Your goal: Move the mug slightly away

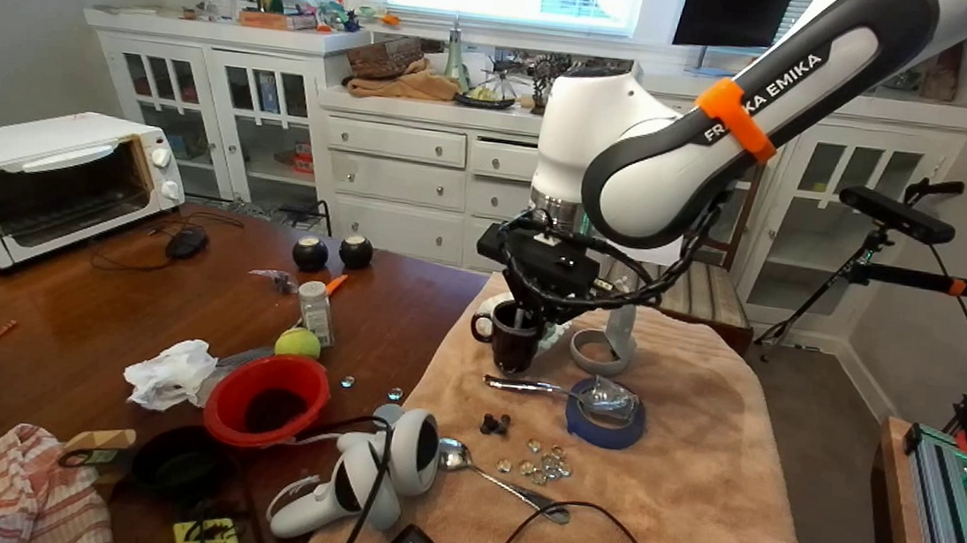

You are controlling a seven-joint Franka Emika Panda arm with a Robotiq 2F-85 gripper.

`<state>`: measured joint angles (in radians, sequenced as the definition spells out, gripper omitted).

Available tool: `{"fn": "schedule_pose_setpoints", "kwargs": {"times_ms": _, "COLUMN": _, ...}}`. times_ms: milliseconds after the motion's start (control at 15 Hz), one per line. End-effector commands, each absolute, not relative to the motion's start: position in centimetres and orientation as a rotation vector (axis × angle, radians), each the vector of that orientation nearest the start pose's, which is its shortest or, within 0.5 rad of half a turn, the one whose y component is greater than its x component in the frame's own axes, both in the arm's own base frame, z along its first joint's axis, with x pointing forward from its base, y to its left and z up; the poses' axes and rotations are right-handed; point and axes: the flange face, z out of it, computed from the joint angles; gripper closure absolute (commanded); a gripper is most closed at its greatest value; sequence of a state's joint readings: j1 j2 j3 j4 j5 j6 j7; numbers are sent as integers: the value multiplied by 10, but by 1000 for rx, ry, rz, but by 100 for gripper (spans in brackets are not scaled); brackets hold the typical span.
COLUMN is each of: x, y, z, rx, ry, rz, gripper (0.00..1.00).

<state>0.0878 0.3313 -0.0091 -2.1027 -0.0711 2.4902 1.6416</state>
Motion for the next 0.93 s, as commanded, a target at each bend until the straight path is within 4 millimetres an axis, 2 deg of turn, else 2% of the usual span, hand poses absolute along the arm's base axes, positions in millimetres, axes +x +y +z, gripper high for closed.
{"fn": "schedule_pose_setpoints", "kwargs": {"times_ms": 0, "x": 597, "y": 32, "z": 262, "rx": -2343, "ry": 2113, "rz": -140, "gripper": 98}}
{"fn": "schedule_pose_setpoints", "kwargs": {"times_ms": 333, "x": 610, "y": 13, "z": 253, "rx": -2330, "ry": 2136, "rz": -161, "gripper": 98}}
{"fn": "schedule_pose_setpoints", "kwargs": {"times_ms": 867, "x": 627, "y": 8, "z": 253, "rx": -2300, "ry": 2148, "rz": -177, "gripper": 98}}
